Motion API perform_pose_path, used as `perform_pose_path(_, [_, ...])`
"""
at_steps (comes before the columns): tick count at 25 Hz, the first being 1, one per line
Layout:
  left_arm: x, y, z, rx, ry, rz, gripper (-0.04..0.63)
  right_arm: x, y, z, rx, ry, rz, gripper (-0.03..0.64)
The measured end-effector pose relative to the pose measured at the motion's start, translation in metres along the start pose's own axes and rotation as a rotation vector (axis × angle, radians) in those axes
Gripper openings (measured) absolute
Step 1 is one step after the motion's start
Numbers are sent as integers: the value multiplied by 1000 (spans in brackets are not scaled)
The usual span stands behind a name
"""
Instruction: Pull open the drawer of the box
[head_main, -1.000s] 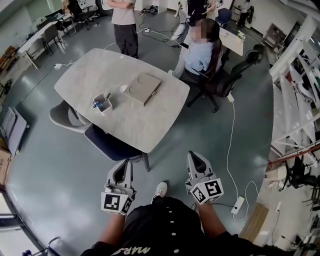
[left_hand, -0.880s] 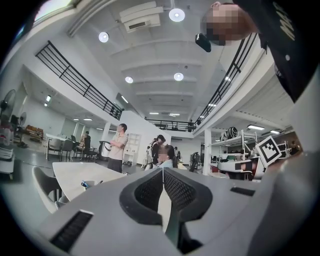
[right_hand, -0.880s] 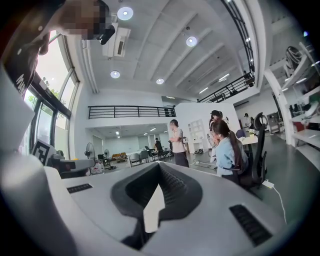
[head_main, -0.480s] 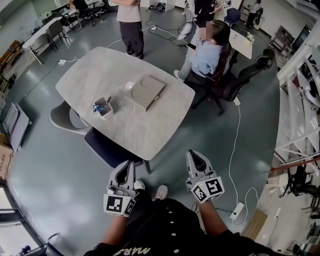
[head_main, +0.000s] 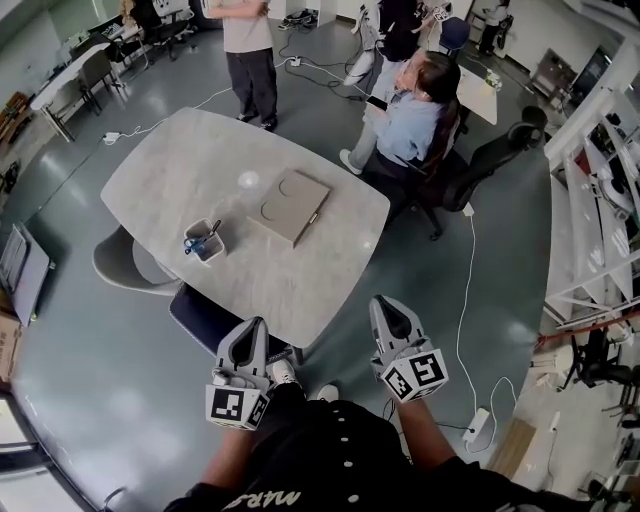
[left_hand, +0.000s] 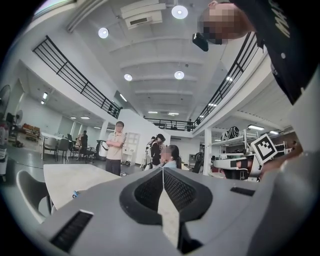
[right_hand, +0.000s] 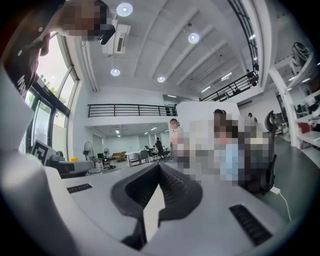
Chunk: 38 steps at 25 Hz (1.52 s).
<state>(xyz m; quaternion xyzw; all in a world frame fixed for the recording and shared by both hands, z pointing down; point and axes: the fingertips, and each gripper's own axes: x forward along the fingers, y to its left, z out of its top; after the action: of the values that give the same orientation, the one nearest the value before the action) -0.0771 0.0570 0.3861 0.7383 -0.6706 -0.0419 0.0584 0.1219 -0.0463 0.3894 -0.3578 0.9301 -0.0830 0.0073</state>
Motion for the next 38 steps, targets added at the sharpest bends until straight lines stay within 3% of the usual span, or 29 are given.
perform_pose_path(6, [26,36,19,12,-18,-22,17,44,6,12,-8,-14,-12,-3])
perform_pose_path(14, [45,62,11,-22,2,-53,17,76,14,6,-10,6,-15,-2])
perform_pose_path(27, [111,60,-2,-62,39,-34,17,125,-47,-2,-3,56,-6,-2])
perform_pose_path(38, [142,76,-36,-92,122,3,17,195,-76,-63,-21,185,62,-2])
